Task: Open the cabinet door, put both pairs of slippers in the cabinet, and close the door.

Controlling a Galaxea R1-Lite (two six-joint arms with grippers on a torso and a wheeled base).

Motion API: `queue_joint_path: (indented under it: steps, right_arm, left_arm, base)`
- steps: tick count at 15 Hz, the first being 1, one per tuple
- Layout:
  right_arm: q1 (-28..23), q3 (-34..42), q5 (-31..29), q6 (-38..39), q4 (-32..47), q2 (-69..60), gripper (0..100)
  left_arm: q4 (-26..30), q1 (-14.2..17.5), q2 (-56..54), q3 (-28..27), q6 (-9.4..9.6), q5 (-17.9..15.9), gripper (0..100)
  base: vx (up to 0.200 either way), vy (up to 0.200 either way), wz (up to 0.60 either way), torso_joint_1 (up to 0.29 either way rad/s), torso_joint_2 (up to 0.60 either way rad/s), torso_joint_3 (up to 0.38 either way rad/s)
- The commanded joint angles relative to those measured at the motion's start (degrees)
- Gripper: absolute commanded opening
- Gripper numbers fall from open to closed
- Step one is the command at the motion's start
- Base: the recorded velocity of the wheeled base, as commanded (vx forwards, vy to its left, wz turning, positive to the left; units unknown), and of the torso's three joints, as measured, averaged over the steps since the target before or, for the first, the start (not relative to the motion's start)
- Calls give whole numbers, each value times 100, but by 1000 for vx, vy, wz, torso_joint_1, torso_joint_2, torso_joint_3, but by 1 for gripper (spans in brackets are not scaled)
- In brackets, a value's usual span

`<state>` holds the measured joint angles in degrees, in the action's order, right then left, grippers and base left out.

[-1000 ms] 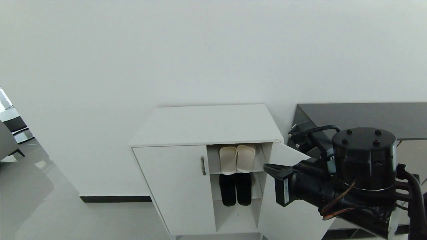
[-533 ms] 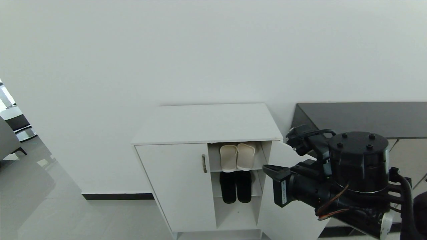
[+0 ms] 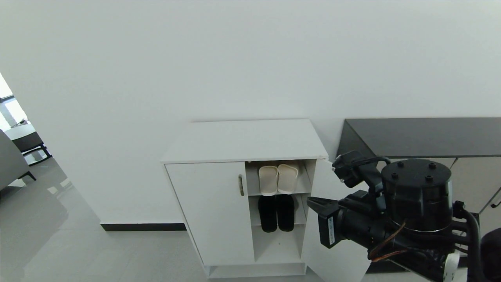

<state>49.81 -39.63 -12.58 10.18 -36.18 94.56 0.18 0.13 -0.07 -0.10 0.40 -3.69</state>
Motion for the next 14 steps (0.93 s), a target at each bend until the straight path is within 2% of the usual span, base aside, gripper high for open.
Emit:
queue_joint_path:
  steps: [1,4,8,14]
  right_arm:
    - [2,8,1,2,6,27,0]
    - [-332,70,-60,-332,6,115,0]
    - [-1395,114,-60,-464,23,150,0]
    - [-2204,87,-43,-605,6,221,0]
  left_arm:
    - [-1,4,7,1,-5,0,0]
    - [-1,4,7,1,-5,0,0]
    - [-1,4,7,1,-5,0,0]
    - [-1,4,7,1,-5,0,0]
  base:
    - [0,0,0,0,0,0]
    - [0,0,0,0,0,0]
    - [0,0,0,0,0,0]
    - [0,0,0,0,0,0]
